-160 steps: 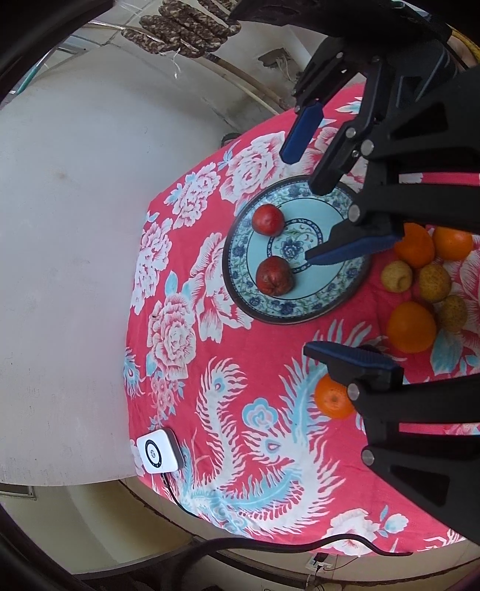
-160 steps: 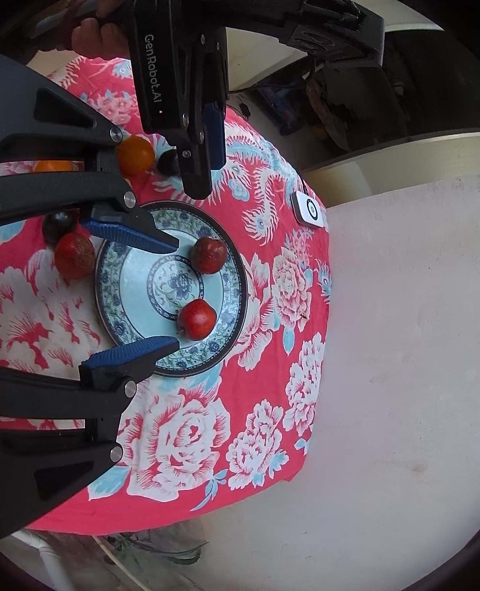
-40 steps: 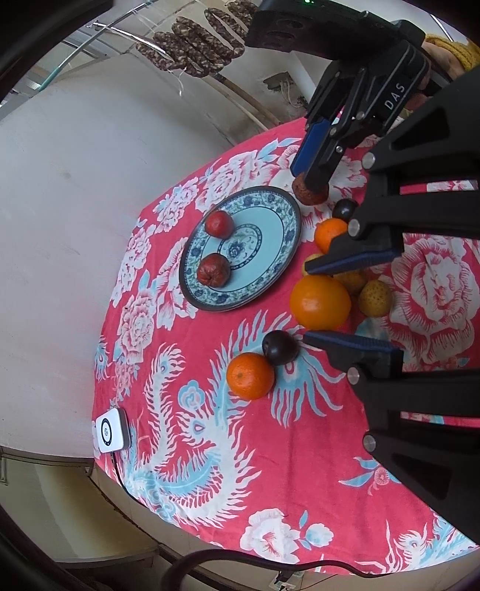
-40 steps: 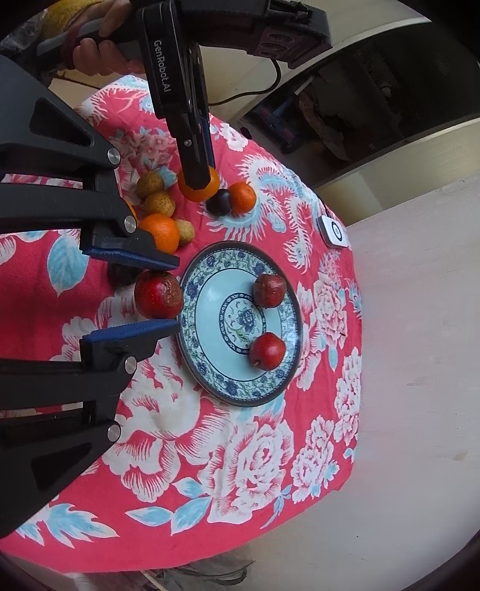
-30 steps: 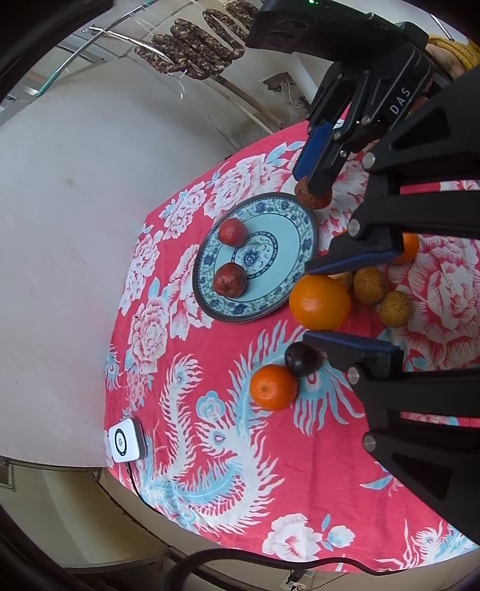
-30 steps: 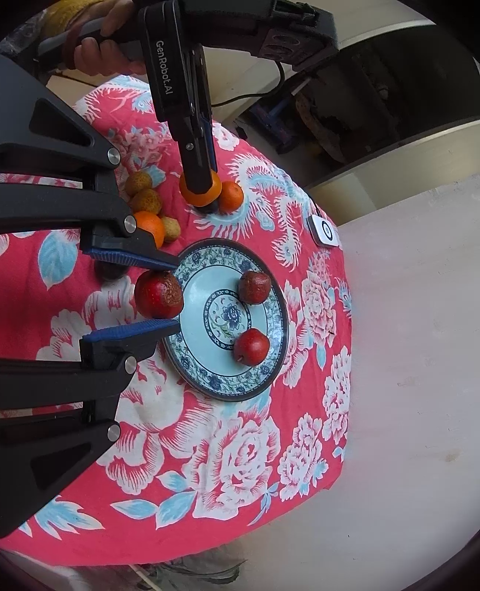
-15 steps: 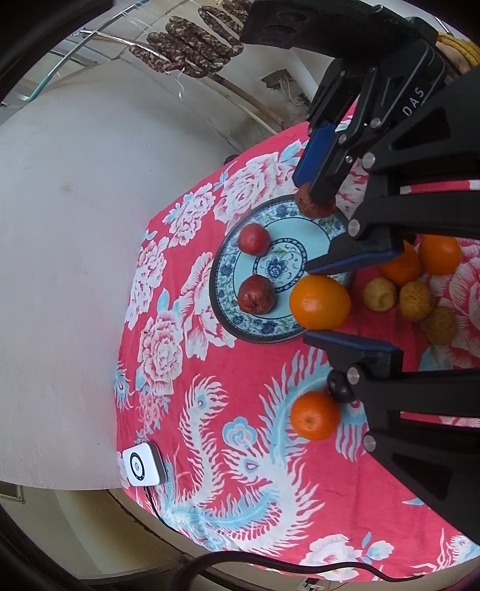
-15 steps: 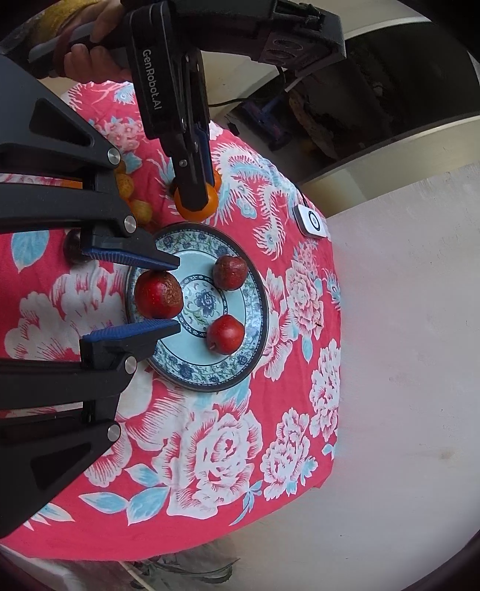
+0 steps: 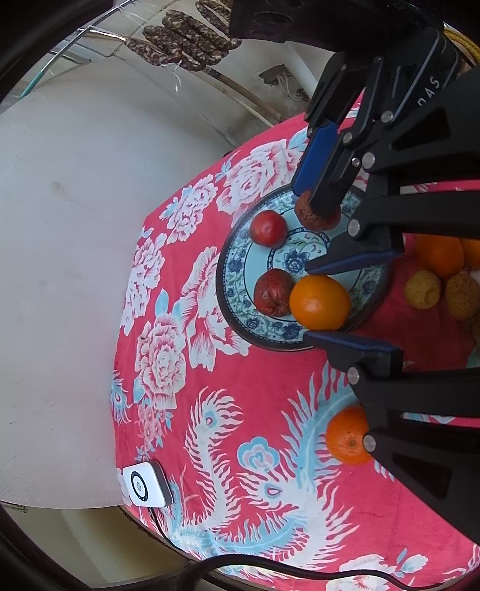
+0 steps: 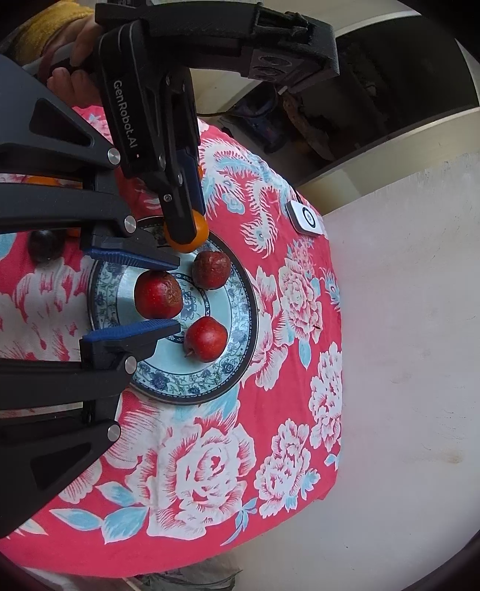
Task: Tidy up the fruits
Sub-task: 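Carry the orange and red apple onto the plate beside the first fruits, then open both tools to release the orange and apple on the plate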
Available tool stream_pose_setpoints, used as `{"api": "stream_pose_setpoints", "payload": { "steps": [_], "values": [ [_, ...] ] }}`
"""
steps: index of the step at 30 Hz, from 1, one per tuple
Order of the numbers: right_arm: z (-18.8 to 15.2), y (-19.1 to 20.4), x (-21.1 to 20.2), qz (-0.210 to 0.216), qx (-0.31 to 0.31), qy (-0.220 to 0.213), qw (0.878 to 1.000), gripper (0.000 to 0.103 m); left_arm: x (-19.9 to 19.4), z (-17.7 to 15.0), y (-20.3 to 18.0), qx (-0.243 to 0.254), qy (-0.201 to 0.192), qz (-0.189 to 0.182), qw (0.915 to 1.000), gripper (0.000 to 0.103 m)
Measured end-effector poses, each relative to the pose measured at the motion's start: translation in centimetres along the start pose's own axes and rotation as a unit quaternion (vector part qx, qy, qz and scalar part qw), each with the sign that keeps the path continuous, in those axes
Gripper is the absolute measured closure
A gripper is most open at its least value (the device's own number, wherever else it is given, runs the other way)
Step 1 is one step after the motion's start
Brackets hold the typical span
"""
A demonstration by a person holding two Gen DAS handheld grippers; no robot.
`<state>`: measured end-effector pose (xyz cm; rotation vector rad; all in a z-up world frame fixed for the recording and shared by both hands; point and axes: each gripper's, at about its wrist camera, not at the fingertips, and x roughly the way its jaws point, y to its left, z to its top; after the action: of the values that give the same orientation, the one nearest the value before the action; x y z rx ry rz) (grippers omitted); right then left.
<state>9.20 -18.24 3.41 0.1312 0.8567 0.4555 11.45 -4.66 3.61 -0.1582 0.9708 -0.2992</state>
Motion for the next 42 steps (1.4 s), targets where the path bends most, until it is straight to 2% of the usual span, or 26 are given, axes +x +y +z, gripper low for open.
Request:
{"api": "stream_pose_setpoints", "payload": {
  "steps": [9,16,27,37,42],
  "values": [
    [0.4,-0.3,1.4,0.008,0.011,0.004,1.000,0.074,0.4,0.7,0.5,-0.007,-0.014,-0.006,0.9999,0.071],
    [0.8,-0.5,2.3,0.023,0.026,0.002,0.999,0.074,1.1,0.7,1.0,-0.025,-0.009,-0.021,0.9995,0.071],
    [1.4,-0.8,1.8,0.026,0.032,-0.017,0.999,0.075,1.3,0.8,1.2,-0.031,-0.013,-0.030,0.9990,0.071],
    [1.0,-0.7,0.7,0.018,0.020,-0.016,0.999,0.075,0.7,0.9,1.1,-0.026,-0.013,-0.024,0.9993,0.067],
    [0.6,-0.4,0.5,0.013,0.013,-0.013,1.000,0.073,-0.1,0.6,1.0,-0.016,-0.017,0.001,0.9997,0.063]
  ]
}}
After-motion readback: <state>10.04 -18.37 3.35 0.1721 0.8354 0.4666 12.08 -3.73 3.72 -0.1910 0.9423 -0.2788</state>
